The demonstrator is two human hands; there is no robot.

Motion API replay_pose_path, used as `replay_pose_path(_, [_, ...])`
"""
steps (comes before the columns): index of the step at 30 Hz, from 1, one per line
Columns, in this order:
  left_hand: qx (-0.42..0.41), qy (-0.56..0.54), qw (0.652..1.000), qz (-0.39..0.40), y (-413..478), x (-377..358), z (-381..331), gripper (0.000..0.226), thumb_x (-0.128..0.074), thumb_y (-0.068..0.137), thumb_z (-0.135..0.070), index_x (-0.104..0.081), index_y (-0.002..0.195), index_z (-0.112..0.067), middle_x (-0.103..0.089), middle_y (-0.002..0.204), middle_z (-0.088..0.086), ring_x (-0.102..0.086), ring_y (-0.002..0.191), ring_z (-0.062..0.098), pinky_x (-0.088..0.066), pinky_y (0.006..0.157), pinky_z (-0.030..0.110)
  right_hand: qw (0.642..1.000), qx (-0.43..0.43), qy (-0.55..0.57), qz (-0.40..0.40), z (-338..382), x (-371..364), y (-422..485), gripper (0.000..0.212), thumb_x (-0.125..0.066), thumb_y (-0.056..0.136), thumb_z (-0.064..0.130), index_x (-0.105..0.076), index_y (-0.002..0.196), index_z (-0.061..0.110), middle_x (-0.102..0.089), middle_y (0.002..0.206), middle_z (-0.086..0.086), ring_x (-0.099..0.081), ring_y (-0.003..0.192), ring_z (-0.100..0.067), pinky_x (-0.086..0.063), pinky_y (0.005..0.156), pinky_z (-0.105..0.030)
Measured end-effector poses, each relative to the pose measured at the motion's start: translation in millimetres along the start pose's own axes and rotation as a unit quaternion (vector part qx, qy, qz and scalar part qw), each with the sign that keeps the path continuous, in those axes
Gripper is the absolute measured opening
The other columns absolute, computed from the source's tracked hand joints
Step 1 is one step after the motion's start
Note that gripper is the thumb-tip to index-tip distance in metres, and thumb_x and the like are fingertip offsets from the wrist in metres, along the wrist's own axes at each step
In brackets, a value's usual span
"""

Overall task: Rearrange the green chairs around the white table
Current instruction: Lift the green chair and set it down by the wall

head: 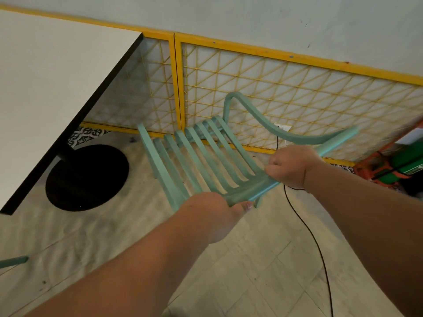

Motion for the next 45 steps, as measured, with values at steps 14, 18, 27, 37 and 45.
replay_pose_path(14, [0.046, -0.069, 0.996, -0.04, 24.0, 4.2, -23.5, 0.076, -0.028, 0.085, -0.087, -0.047, 0.056, -0.019, -0.04, 0.047, -0.002, -0.042, 0.043, 0.017, -0.029, 0.042, 0.029, 0.998, -0.059, 0.006, 0.01, -33.6, 2.7, 16.0, 0.062, -0.008, 0.067, 0.059, -0.052, 0.056, 0.017, -0.055, 0.061, 0.001, -0.052, 0.062, -0.018, -0.043, 0.058, -0.033])
replay_pose_path(18, [0.027, -0.072, 0.996, -0.045, 24.6, 5.6, -23.2, 0.072, -0.032, 0.089, -0.083, -0.052, 0.062, -0.019, -0.043, 0.053, -0.001, -0.042, 0.047, 0.016, -0.035, 0.049, 0.031, 0.984, -0.176, 0.034, 0.016, -30.9, 3.7, 4.6, 0.056, -0.019, 0.072, 0.058, -0.065, 0.077, 0.027, -0.062, 0.088, 0.005, -0.054, 0.095, -0.023, -0.039, 0.092, -0.048])
replay_pose_path(27, [0.023, -0.145, 0.989, 0.004, 30.1, 2.5, -26.9, 0.063, -0.031, 0.088, -0.083, -0.05, 0.077, -0.024, -0.056, 0.077, 0.0, -0.048, 0.066, 0.013, -0.039, 0.066, 0.032, 0.863, -0.423, 0.273, -0.045, 33.6, 0.0, -5.0, 0.072, -0.05, 0.082, 0.043, -0.038, 0.148, 0.016, -0.002, 0.167, -0.024, 0.015, 0.151, -0.045, -0.018, 0.12, -0.059])
replay_pose_path(37, [-0.022, -0.252, 0.967, 0.04, 24.9, -7.0, -56.6, 0.061, -0.037, 0.1, -0.066, -0.062, 0.133, -0.021, -0.063, 0.133, 0.014, -0.055, 0.124, 0.03, -0.041, 0.094, 0.035, 0.896, -0.383, 0.224, 0.001, 12.8, -0.5, -14.6, 0.058, -0.054, 0.087, 0.034, -0.044, 0.144, 0.026, -0.023, 0.163, -0.017, 0.013, 0.15, -0.051, -0.033, 0.112, -0.064])
replay_pose_path(45, [0.023, -0.27, 0.962, 0.032, 35.6, -34.5, -111.0, 0.068, -0.035, 0.097, -0.069, -0.062, 0.128, -0.014, -0.065, 0.125, 0.017, -0.06, 0.115, 0.036, -0.045, 0.085, 0.037, 0.909, -0.355, 0.22, -0.003, -26.3, -5.0, -34.5, 0.064, -0.054, 0.084, 0.027, -0.042, 0.147, 0.025, -0.028, 0.16, -0.017, 0.006, 0.151, -0.049, -0.029, 0.117, -0.06])
Point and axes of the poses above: each hand's wrist, its own y-axis towards the middle knuckle, its own x-axis out of the back of the hand, z = x × y, the point moved 5 cm from there along y, towards the middle knuckle
